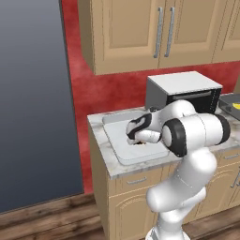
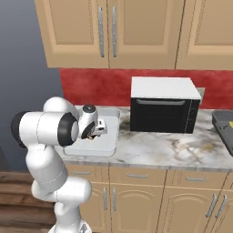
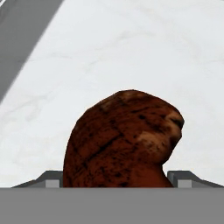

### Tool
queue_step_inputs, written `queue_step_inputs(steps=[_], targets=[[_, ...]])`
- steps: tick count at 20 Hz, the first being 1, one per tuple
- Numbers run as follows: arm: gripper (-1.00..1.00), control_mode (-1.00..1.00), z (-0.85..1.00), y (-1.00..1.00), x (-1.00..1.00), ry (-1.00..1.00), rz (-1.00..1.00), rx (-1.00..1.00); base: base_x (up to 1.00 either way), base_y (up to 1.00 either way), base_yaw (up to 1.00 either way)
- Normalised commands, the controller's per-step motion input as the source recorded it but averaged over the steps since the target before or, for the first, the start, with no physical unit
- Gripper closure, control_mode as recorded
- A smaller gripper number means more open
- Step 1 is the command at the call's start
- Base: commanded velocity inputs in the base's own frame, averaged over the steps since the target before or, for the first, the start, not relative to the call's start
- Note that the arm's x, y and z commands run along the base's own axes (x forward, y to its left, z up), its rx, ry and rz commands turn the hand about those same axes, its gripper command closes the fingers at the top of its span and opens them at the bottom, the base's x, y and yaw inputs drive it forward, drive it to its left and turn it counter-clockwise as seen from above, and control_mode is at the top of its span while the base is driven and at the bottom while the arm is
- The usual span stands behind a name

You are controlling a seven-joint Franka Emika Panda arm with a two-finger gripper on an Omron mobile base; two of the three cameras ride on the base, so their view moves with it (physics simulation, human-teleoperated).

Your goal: Place one lemon wedge and one steak in each tupperware on the nearby counter, to pack two identical lunches.

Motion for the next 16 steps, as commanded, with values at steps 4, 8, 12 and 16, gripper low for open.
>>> queue_step_inputs(steps=[4, 8, 12, 16], targets=[[-1.00, -1.00, -0.10, 0.03, 0.13, 0.00, 0.00, 0.00, 0.00, 0.00, 0.00], [-1.00, -1.00, 0.39, 0.00, -0.01, 0.00, 0.00, 0.00, 0.00, 0.00, 0.00], [-1.00, -1.00, 0.58, 0.03, 0.00, 0.00, 0.00, 0.00, 0.00, 0.00, 0.00], [-1.00, -1.00, 0.11, 0.15, 0.04, 0.00, 0.00, -0.02, 0.00, 0.00, 0.00]])
